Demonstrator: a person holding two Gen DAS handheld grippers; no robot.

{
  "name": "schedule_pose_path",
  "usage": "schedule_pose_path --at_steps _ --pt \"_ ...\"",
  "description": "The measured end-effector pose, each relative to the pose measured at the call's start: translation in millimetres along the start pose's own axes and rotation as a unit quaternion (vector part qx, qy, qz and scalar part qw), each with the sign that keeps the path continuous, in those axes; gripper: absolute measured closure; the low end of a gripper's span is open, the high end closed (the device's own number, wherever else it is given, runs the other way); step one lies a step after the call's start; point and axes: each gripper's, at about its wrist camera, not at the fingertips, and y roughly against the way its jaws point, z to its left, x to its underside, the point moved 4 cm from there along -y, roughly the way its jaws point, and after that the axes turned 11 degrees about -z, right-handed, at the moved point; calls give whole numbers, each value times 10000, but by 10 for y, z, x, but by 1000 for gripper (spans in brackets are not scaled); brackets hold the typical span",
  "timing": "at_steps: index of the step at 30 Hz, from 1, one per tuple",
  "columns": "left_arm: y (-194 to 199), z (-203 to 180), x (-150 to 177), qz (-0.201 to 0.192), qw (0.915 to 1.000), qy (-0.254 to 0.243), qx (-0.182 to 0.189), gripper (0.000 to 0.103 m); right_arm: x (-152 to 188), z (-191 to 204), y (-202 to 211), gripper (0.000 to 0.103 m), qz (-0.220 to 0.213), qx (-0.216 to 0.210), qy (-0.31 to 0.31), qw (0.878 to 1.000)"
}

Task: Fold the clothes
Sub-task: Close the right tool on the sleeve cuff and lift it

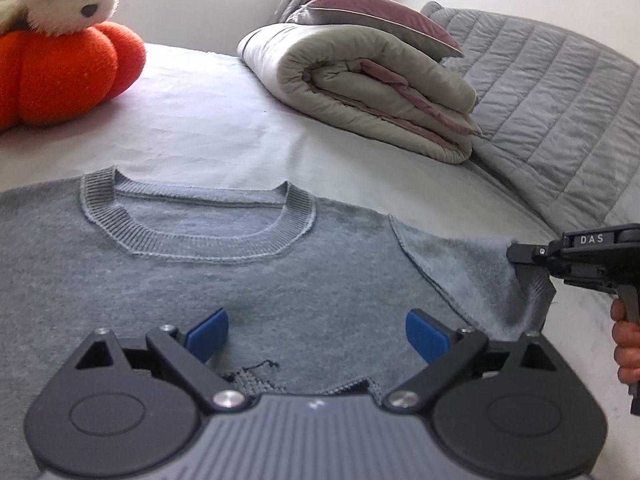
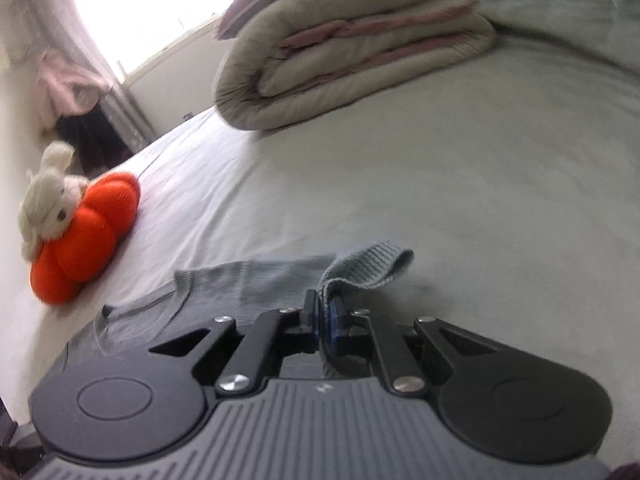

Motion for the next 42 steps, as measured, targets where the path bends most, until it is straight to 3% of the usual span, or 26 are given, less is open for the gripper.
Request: schedule_pose_path --at_steps 8,19,26,32,33,35,40,42 --pt "62 164 -101 33 9993 373 -65 7 5 613 -71 96 187 -161 595 9979" --pt "138 408 -234 -16 9968 768 -199 7 258 1210 -366 96 631 -189 1106 9917" --pt "134 441 -254 -29 9964 825 -188 7 430 1341 -530 95 891 -191 1120 9895" --pt "108 493 -248 -16 9958 897 -202 8 459 1348 -544 87 991 -497 652 9917" --pt "105 500 -245 -14 9956 915 -189 9 441 1346 -530 81 957 -526 601 9922" --pt "98 509 -237 -6 9953 953 -147 15 395 1331 -483 71 834 -531 593 9933" --pt "74 491 -208 1 9949 1006 80 34 364 1169 -360 70 709 -408 664 9944" --pt "48 460 -182 50 9951 969 189 37 378 1074 -327 70 681 -270 739 9946"
